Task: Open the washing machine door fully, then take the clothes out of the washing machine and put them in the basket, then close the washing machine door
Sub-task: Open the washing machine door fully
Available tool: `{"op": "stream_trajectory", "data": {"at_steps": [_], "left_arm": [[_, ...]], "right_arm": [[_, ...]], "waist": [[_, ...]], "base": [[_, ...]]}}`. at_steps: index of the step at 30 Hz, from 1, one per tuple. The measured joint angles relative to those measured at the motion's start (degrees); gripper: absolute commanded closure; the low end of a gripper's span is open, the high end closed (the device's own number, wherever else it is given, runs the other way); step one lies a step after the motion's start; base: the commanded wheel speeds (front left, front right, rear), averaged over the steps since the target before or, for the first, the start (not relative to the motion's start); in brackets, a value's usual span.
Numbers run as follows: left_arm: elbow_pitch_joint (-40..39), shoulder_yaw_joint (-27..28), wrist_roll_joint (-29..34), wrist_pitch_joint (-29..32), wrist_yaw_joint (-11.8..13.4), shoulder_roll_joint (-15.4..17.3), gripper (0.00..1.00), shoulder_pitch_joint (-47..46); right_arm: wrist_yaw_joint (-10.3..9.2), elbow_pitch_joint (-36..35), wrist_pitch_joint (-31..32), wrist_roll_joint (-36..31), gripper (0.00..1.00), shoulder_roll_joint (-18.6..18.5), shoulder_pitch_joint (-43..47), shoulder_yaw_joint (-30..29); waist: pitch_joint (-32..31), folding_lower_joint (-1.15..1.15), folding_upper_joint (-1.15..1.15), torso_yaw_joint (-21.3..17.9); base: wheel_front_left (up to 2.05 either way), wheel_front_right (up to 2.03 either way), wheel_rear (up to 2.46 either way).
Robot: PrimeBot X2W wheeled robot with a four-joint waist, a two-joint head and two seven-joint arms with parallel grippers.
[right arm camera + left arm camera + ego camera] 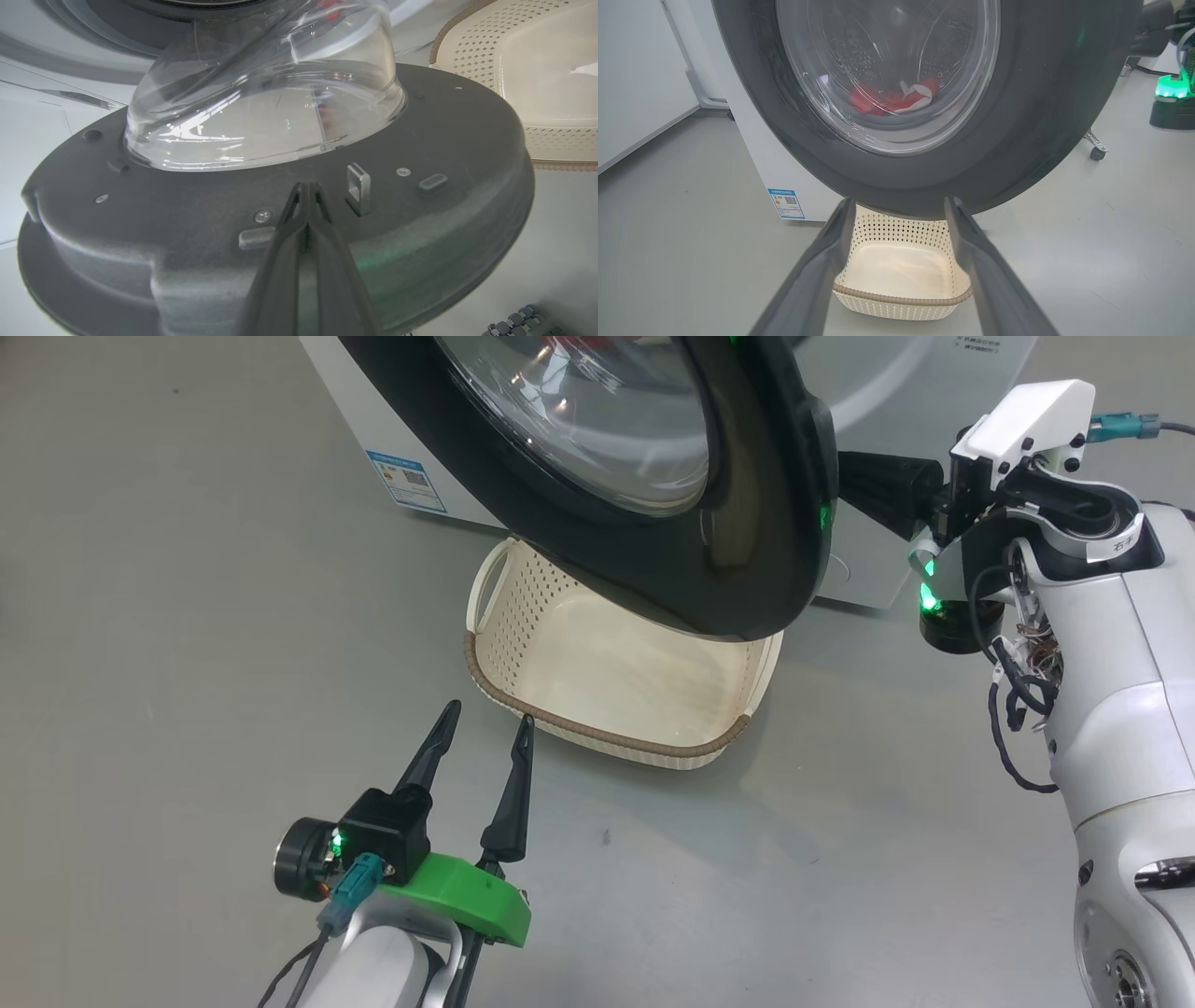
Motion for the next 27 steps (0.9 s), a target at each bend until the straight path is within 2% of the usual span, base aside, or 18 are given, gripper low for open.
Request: {"op": "stream_trajectory", "data": {"at_steps": [14,22,27], "left_arm": [[0.03,-0.01,0.07,0.00,0.00,0.02,0.00,1.09],[0.04,-0.02,0.63,0.00,0.00,0.02,0.00,1.54],[0.45,0.36,0.65,0.00,0.00,0.05,0.00,2.07]], "right_arm": [[-0.02,-3.24,2.37,1.26,1.00,0.85,2.99,2.48],[0.01,-4.74,0.13,1.19,1.00,0.94,3.89,1.99],[4.04,-6.67,-4.45,-3.93,1.00,-0.36,5.18,3.77]], "waist": [[-0.88,0.00,0.00,-0.58],[-1.26,0.00,0.00,-0.71],[-2.03,0.00,0.00,-0.94]], "base": [[0.00,0.00,0.00],[0.00,0.00,0.00],[0.00,0.00,0.00]]}}
